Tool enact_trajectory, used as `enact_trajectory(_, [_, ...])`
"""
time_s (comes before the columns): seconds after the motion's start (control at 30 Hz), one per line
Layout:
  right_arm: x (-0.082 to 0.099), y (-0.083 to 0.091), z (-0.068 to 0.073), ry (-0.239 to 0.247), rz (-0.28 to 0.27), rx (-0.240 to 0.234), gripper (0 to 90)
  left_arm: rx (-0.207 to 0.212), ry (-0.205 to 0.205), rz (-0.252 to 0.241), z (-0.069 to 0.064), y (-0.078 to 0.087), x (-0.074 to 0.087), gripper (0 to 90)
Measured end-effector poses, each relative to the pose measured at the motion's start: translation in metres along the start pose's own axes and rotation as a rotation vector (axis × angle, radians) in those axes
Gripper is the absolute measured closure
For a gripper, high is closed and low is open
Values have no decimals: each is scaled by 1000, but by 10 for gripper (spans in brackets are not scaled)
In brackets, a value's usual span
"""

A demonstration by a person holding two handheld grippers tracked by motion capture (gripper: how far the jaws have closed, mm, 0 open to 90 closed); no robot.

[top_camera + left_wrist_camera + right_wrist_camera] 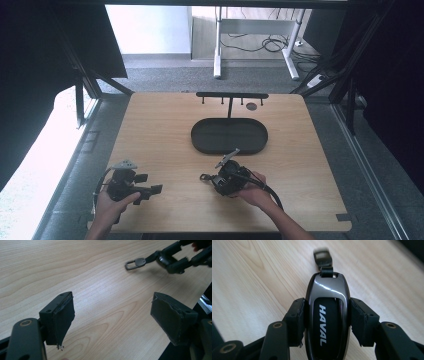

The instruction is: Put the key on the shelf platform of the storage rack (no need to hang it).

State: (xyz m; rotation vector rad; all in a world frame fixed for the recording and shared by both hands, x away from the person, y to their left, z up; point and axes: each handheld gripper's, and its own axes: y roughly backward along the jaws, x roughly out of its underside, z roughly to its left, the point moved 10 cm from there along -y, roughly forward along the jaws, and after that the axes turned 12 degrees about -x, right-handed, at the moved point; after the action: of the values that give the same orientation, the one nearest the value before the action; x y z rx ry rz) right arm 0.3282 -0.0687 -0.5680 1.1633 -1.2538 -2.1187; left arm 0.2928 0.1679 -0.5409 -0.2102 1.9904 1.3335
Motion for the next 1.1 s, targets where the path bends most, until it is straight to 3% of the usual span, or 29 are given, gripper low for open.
enact_trajectory(0.43, [-27,38,-6,16,-103,19,493,-2,0,-3,1,0,0,195])
enact_trajectory(1.1, [-56,62,-22,18,-151,63,493,0,3,-2,1,0,-1,195])
